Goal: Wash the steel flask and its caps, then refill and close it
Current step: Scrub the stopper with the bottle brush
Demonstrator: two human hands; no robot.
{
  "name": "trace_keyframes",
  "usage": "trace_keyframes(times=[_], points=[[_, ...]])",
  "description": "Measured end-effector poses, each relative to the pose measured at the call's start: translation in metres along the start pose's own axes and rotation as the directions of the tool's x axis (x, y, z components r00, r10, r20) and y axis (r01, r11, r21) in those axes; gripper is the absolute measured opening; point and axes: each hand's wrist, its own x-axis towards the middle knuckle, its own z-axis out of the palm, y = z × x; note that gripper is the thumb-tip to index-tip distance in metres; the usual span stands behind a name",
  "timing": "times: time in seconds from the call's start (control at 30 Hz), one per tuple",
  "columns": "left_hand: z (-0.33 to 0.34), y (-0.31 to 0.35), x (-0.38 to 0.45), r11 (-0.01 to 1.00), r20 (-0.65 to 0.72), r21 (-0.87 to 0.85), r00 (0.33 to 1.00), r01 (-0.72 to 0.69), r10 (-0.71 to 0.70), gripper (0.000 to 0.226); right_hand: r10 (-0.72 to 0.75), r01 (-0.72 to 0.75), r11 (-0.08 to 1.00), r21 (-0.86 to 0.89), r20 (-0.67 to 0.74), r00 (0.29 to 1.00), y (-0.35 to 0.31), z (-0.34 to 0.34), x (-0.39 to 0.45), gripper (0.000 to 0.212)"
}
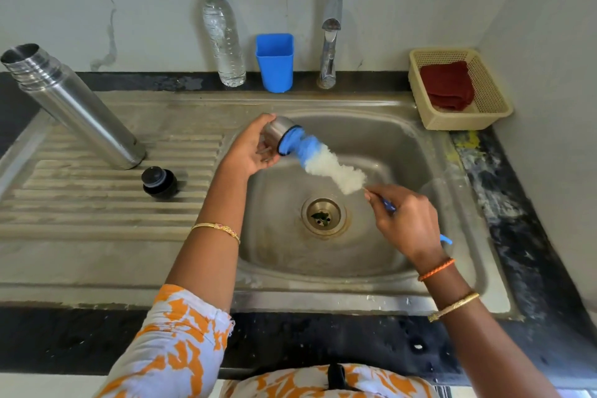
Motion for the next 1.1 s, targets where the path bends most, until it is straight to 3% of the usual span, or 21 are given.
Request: trace_keyframes(times=[0.1, 0.17, 0.23, 0.3, 0.33, 0.37, 0.43, 0.5, 0.57, 0.63, 0.7, 0.73, 0.77, 0.8, 0.87, 0.9, 0.93, 0.97, 1.0, 1.07, 1.1], points=[[0.006, -0.001, -0.002, 0.999, -0.054, 0.027, 0.998, -0.019, 0.021, 0.037, -0.109, 0.104, 0.992, -0.077, -0.055, 0.993, 0.005, 0.005, -0.003, 0.012], [0.010, -0.003, -0.004, 0.998, -0.036, -0.040, 0.998, -0.048, 0.046, 0.028, -0.068, 0.067, 0.998, -0.015, -0.030, 0.997, 0.000, 0.008, -0.003, 0.010], [0.012, -0.004, -0.007, 0.974, 0.051, -0.202, 0.992, -0.104, 0.116, 0.017, 0.158, -0.218, 0.935, 0.281, 0.223, 0.962, -0.003, 0.004, 0.005, 0.012], [0.009, -0.006, -0.006, 0.929, 0.143, -0.339, 0.967, -0.152, 0.210, 0.010, 0.263, -0.614, 0.638, 0.465, 0.618, 0.741, -0.007, -0.005, 0.013, 0.024], [0.006, -0.008, -0.007, 0.924, 0.190, -0.353, 0.956, -0.147, 0.225, 0.011, 0.254, -0.702, 0.527, 0.478, 0.700, 0.667, -0.007, -0.008, 0.015, 0.028], [0.004, -0.010, -0.008, 0.938, 0.244, -0.327, 0.948, -0.118, 0.205, 0.017, 0.244, -0.702, 0.517, 0.490, 0.702, 0.669, -0.005, -0.008, 0.015, 0.030], [0.000, -0.013, -0.008, 0.984, 0.278, -0.171, 0.956, -0.048, 0.095, 0.032, 0.229, -0.487, 0.733, 0.474, 0.502, 0.834, -0.001, -0.005, 0.012, 0.027], [-0.004, -0.013, -0.009, 0.994, 0.209, -0.112, 0.978, 0.015, 0.009, 0.039, 0.146, -0.189, 0.948, 0.256, 0.176, 0.973, 0.006, -0.003, 0.007, 0.013], [-0.003, -0.010, -0.013, 0.986, 0.120, -0.165, 0.993, 0.025, -0.005, 0.045, 0.023, -0.023, 0.999, 0.039, 0.001, 1.000, 0.010, -0.003, 0.001, 0.009], [0.002, -0.008, -0.015, 0.992, 0.041, -0.123, 0.999, 0.011, -0.006, 0.060, -0.077, 0.076, 0.996, -0.054, -0.026, 0.997, 0.010, -0.003, -0.005, 0.010], [0.008, -0.011, -0.015, 0.998, -0.014, -0.057, 0.999, -0.030, 0.030, 0.054, -0.093, 0.093, 0.996, -0.015, 0.026, 0.995, 0.003, -0.003, -0.008, 0.008], [0.011, -0.012, -0.016, 0.996, -0.008, -0.072, 0.998, -0.056, 0.056, 0.040, -0.023, 0.015, 0.996, 0.086, 0.087, 0.996, 0.001, -0.004, -0.005, 0.007], [0.012, -0.014, -0.018, 0.990, 0.028, -0.120, 0.996, -0.079, 0.083, 0.024, 0.084, -0.134, 0.963, 0.233, 0.212, 0.974, 0.001, -0.007, 0.000, 0.009], [0.012, -0.015, -0.019, 0.977, 0.092, -0.187, 0.989, -0.099, 0.118, 0.012, 0.175, -0.333, 0.870, 0.363, 0.405, 0.897, 0.001, -0.013, 0.006, 0.015], [0.009, -0.020, -0.019, 0.940, 0.250, -0.321, 0.947, -0.115, 0.201, 0.004, 0.207, -0.676, 0.587, 0.445, 0.724, 0.658, 0.001, -0.022, 0.012, 0.027], [0.006, -0.023, -0.017, 0.936, 0.301, -0.338, 0.931, -0.099, 0.208, 0.006, 0.198, -0.757, 0.489, 0.434, 0.790, 0.581, 0.000, -0.024, 0.012, 0.030], [0.004, -0.026, -0.015, 0.950, 0.321, -0.303, 0.930, -0.078, 0.179, 0.009, 0.195, -0.783, 0.454, 0.425, 0.810, 0.553, 0.000, -0.025, 0.012, 0.032], [0.002, -0.028, -0.015, 0.970, 0.313, -0.237, 0.942, -0.050, 0.124, 0.012, 0.202, -0.766, 0.478, 0.430, 0.795, 0.572, -0.001, -0.026, 0.011, 0.033], [0.000, -0.028, -0.016, 0.986, 0.290, -0.169, 0.955, -0.010, 0.060, 0.019, 0.214, -0.685, 0.590, 0.427, 0.736, 0.643, 0.000, -0.026, 0.010, 0.033], [-0.002, -0.025, -0.017, 0.992, 0.219, -0.108, 0.975, 0.067, -0.042, 0.041, 0.174, -0.351, 0.892, 0.283, 0.501, 0.848, 0.002, -0.027, 0.008, 0.024], [-0.003, -0.022, -0.018, 0.992, 0.187, -0.098, 0.980, 0.084, -0.064, 0.054, 0.126, -0.195, 0.969, 0.154, 0.372, 0.920, 0.005, -0.027, 0.006, 0.017]])
